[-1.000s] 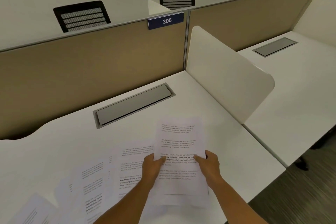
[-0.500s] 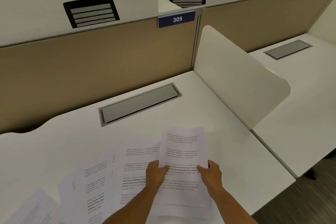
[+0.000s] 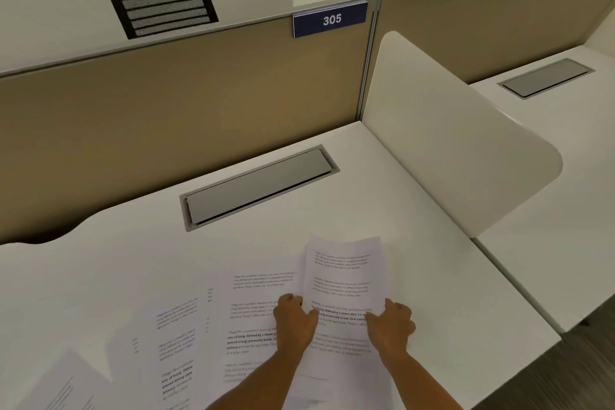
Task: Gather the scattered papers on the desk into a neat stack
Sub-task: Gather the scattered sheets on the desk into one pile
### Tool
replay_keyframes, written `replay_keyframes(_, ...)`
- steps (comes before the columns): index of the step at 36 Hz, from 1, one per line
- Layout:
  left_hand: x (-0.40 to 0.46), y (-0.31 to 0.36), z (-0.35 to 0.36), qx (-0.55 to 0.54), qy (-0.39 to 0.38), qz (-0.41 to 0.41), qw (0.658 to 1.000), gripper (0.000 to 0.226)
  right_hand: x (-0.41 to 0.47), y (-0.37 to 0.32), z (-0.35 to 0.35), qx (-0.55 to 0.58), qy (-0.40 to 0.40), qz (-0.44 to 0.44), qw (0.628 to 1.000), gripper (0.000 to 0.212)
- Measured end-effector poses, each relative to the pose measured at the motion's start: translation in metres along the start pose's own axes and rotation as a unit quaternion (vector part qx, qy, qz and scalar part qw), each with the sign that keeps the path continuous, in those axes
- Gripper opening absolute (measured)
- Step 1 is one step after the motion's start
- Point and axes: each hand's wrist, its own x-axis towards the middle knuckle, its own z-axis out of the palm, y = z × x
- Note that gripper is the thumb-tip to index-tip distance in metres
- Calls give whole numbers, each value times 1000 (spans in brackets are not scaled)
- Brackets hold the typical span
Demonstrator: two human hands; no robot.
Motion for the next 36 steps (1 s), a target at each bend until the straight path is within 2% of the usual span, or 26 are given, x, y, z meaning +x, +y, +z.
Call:
replay_keyframes(8, 7, 7, 3, 65, -12, 1, 998, 57, 3, -15, 3, 9, -27, 47, 999, 52)
replay_keyframes(18, 14, 4, 1, -8, -23, -5, 1000, 57, 9, -15, 8, 167, -24, 41, 985, 74)
replay_keyframes(23, 12, 5, -2, -77, -21, -28, 996, 46, 4, -18, 4, 165, -23, 34, 985, 67)
replay_keyframes(29, 3, 3, -9, -155, -34, -10, 987, 79, -9, -21, -1, 197, -23, 23, 980, 71)
replay_keyframes(30, 3, 3, -10, -156, -37, -2, 987, 75, -11, -22, -1, 200, -25, 21, 979, 71)
replay_keyframes(33, 0, 3, -14, -133, -37, 43, 990, 41, -16, -28, -4, 214, -25, 15, 977, 76)
replay_keyframes(36, -9, 1, -23, -140, -13, 61, 988, 29, -27, -35, -5, 219, -28, 4, 975, 85)
